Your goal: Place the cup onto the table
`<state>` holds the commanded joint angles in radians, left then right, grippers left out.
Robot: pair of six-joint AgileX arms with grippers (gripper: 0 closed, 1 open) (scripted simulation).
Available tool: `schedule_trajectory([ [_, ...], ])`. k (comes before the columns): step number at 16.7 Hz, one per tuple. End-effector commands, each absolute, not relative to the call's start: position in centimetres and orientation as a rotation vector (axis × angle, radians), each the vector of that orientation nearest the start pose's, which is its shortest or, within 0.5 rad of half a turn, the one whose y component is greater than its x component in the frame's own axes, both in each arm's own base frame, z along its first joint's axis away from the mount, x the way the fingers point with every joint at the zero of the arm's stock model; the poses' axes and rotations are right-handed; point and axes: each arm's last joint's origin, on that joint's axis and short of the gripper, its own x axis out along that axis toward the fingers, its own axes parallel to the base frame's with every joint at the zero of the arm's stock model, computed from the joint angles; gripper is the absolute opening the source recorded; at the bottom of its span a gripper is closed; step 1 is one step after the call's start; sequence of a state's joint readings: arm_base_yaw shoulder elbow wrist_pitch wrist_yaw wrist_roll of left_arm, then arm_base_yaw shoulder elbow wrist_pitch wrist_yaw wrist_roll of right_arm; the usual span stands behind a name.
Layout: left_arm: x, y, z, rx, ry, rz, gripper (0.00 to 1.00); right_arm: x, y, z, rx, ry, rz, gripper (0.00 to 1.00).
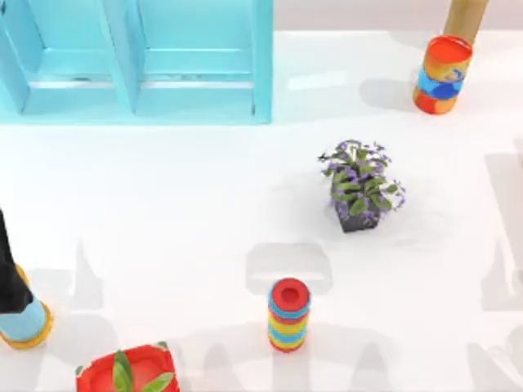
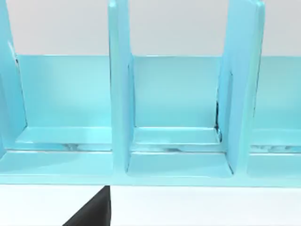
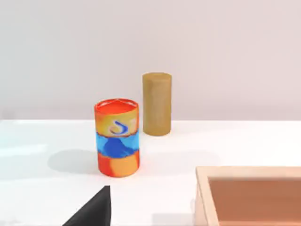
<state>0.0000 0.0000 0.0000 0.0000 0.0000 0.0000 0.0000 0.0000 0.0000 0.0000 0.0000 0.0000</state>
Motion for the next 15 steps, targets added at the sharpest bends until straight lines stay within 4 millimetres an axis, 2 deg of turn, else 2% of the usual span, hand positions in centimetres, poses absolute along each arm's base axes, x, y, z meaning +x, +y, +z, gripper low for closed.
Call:
schedule_trajectory([
  [4,10.6,-0.1,16.0,0.0,0.0,0.0,1.0,10.6,-0.3,16.5,-0.021,0.034,-0.022,1.0],
  [7,10.6,-0.1,16.0,0.0,0.0,0.0,1.0,10.8,-1.1,18.3,-0.088,0.165,-0.089,1.0],
  [11,10.6,-0.1,16.0,0.0,0.0,0.0,1.0,12.2,-3.1,21.9,-0.178,0.512,-0.181,1.0],
  [15,10.6,-0.1,16.0,0.0,0.0,0.0,1.0,15.5,-6.8,24.1,-0.182,0.979,-0.192,1.0],
])
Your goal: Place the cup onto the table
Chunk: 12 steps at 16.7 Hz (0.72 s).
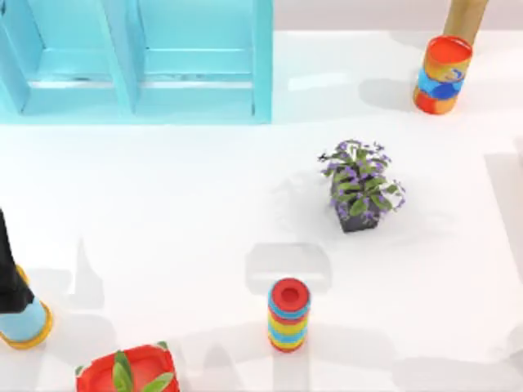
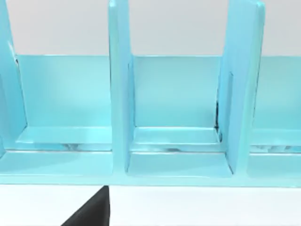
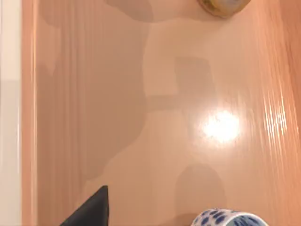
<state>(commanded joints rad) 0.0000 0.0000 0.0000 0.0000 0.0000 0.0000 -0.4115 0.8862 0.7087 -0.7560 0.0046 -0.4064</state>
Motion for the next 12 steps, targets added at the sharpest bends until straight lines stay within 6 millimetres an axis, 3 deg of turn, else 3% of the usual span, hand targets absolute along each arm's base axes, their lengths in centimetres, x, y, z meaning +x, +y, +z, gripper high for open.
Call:
schedule_trajectory([
  [3,10.6,-0.1,16.0,0.0,0.0,0.0,1.0,17.8,-10.2,24.6,-0.131,1.259,-0.146,1.0],
  [7,10.6,-0.1,16.0,0.0,0.0,0.0,1.0,19.5,-14.4,24.9,-0.044,1.488,-0.06,1.0],
  [12,10.6,-0.1,16.0,0.0,0.0,0.0,1.0,20.0,-16.5,24.9,0.008,1.574,-0.006,1.0],
])
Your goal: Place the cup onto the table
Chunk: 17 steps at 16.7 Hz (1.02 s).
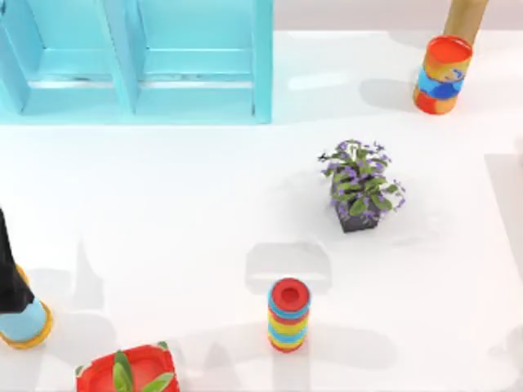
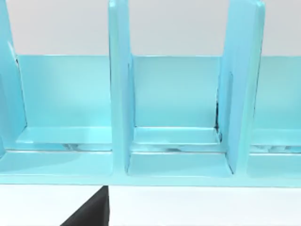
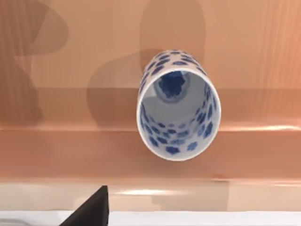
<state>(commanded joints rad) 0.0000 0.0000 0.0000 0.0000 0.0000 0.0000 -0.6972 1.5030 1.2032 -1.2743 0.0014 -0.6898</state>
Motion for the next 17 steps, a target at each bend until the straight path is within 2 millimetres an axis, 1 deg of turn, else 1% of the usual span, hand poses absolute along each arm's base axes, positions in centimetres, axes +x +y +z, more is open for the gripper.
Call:
schedule_trajectory([
  [4,10.6,-0.1,16.0,0.0,0.0,0.0,1.0,20.1,-16.4,24.9,0.004,1.572,-0.005,1.0],
  [6,10.6,-0.1,16.0,0.0,0.0,0.0,1.0,19.9,-16.4,24.2,0.007,1.574,-0.006,1.0],
  [8,10.6,-0.1,16.0,0.0,0.0,0.0,1.0,20.0,-16.5,22.8,0.007,1.574,-0.006,1.0],
  [14,10.6,-0.1,16.0,0.0,0.0,0.0,1.0,20.5,-16.5,16.7,0.005,1.566,-0.001,1.0],
  [16,10.6,-0.1,16.0,0.0,0.0,0.0,1.0,20.2,-16.5,15.3,0.006,1.571,-0.003,1.0],
  [17,10.6,-0.1,16.0,0.0,0.0,0.0,1.0,20.0,-16.5,15.0,0.007,1.573,-0.005,1.0],
])
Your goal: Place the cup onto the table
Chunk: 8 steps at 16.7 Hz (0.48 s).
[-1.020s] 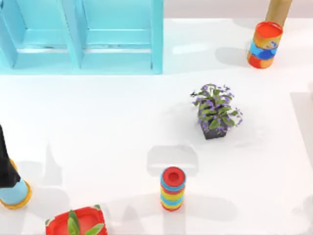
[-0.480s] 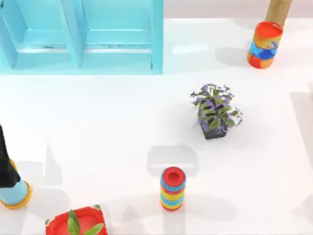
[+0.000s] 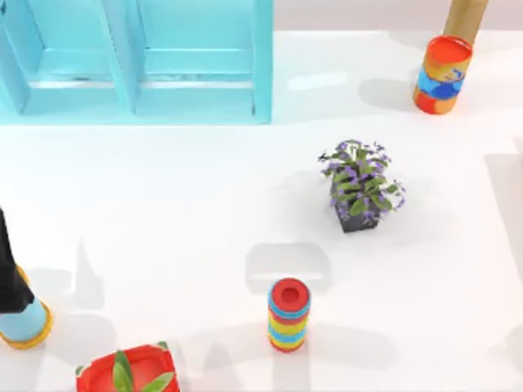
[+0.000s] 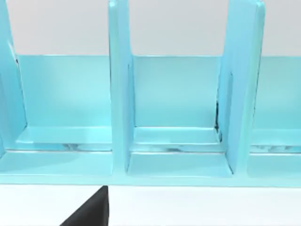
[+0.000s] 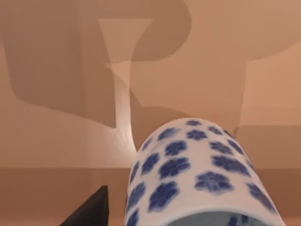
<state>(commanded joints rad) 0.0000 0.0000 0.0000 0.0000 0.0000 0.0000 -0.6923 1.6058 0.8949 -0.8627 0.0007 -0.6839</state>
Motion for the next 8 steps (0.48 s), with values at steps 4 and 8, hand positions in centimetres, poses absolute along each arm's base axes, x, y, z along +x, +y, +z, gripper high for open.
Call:
schedule_trajectory([
  [4,10.57,-0.12,16.0,0.0,0.0,0.0,1.0,20.0,-16.49,14.94,0.008,1.574,-0.006,1.0],
  [8,10.57,-0.12,16.0,0.0,0.0,0.0,1.0,20.0,-16.49,14.94,0.008,1.574,-0.006,0.7],
])
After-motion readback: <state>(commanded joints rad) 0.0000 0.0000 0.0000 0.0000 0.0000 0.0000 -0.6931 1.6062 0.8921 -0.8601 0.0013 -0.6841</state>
